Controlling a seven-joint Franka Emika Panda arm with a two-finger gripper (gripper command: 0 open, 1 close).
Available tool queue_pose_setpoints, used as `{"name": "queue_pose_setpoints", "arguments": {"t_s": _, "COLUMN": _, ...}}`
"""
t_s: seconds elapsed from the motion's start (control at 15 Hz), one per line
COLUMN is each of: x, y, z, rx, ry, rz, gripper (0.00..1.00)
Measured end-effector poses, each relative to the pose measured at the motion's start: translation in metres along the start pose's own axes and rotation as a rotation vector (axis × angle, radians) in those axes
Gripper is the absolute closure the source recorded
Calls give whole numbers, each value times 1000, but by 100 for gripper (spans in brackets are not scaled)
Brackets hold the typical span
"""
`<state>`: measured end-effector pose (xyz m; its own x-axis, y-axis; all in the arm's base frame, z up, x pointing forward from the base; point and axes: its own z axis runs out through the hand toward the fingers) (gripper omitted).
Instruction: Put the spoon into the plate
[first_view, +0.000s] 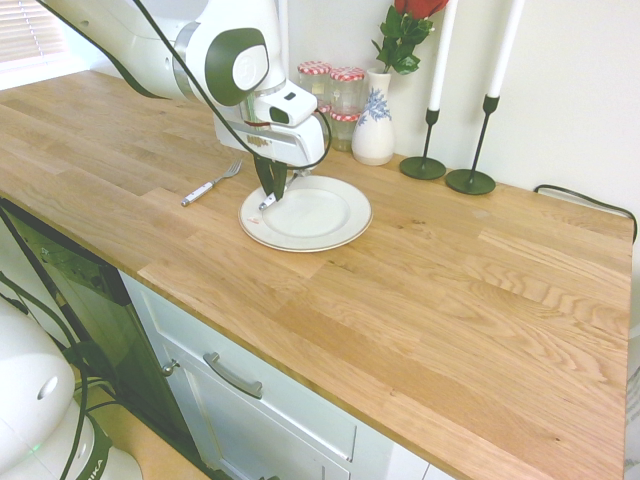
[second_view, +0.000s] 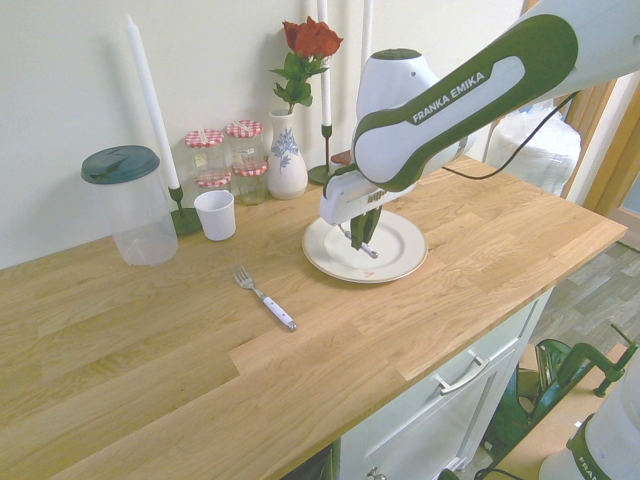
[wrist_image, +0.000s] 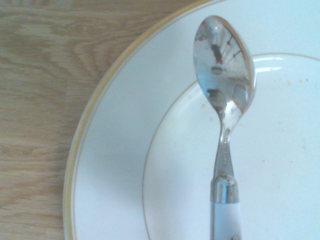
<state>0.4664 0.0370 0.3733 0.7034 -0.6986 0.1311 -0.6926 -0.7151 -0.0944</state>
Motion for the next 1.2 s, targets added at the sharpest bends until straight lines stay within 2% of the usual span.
{"name": "queue_pose_setpoints", "arguments": {"t_s": 1.13, "x": 8, "y": 10, "z": 17, "rx": -46, "ry": -2, "rz": -9, "gripper": 100}}
{"name": "queue_pose_setpoints", "arguments": {"t_s": 1.2, "x": 7, "y": 10, "z": 18, "rx": -48, "ry": -4, "rz": -8, "gripper": 0}}
